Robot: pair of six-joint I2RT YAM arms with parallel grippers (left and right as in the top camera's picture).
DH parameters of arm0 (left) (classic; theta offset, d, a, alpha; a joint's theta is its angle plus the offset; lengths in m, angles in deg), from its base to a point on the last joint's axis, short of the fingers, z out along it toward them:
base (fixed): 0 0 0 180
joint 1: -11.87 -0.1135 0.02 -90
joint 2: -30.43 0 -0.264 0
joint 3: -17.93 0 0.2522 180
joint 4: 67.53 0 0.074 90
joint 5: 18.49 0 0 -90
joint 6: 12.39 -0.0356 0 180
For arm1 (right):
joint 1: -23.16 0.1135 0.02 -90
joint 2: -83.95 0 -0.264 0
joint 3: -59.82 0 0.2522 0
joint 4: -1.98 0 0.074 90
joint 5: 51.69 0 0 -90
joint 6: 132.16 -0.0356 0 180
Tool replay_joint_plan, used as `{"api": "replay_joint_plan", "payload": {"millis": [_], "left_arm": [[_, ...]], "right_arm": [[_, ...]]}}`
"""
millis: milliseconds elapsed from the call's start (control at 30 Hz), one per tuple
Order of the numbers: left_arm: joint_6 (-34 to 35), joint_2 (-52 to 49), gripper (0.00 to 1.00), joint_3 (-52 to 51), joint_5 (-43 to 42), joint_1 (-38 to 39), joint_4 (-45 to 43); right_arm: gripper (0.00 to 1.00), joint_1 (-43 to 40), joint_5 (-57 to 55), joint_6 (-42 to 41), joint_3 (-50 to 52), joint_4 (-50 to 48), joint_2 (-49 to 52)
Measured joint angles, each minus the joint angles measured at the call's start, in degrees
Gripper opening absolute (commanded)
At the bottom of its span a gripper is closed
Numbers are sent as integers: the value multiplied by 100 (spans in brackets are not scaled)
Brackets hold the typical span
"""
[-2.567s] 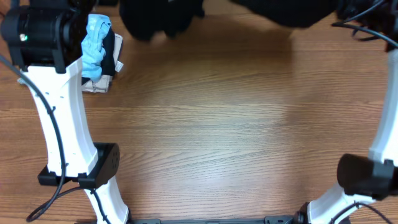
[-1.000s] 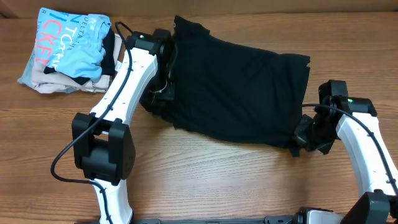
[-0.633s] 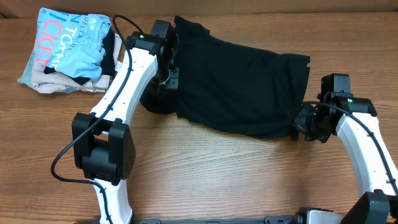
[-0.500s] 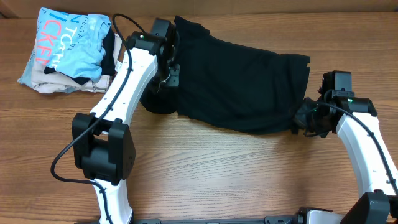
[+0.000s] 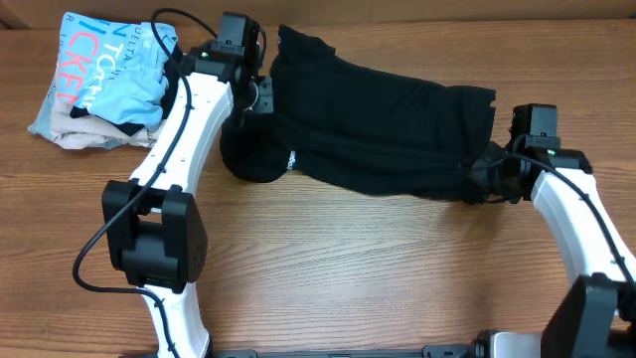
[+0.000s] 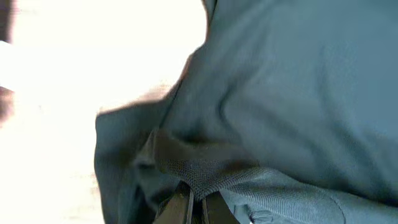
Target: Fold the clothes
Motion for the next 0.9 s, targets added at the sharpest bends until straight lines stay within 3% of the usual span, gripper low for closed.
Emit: {"api": "replay_joint_plan", "payload": {"millis": [267,300,333,367,400,467,500,567,667,900], "left_arm": [[-2,0,10,0,-2,55,-179],[-2,0,15,0,0,76,-181],[-4,0,26,0,0,90,-184],[-13,0,41,0,2,90,-190],[-44,0,64,0,7,90,-219],[-13,0,89,0,24,90,-280],[-15,0,99,0,26,90,-299],[-13,0,100,0,42,90,-332],[-26,-2,100,74,127,81,-170],[-33,-22,100,1613,238,-184,1836]], "right_arm": [[4,2,-15,17,-2,-442,291],[4,0,-28,20,-4,-487,321],[9,0,-28,22,-4,-529,356],[21,0,-37,26,-4,-570,393],[42,0,-42,15,-4,-640,457],[78,0,-50,55,-4,-754,544],[89,0,-52,72,-7,-820,595],[98,0,-52,83,-7,-883,636],[100,2,-52,111,-61,-737,640],[100,0,-50,125,-841,610,494]]}}
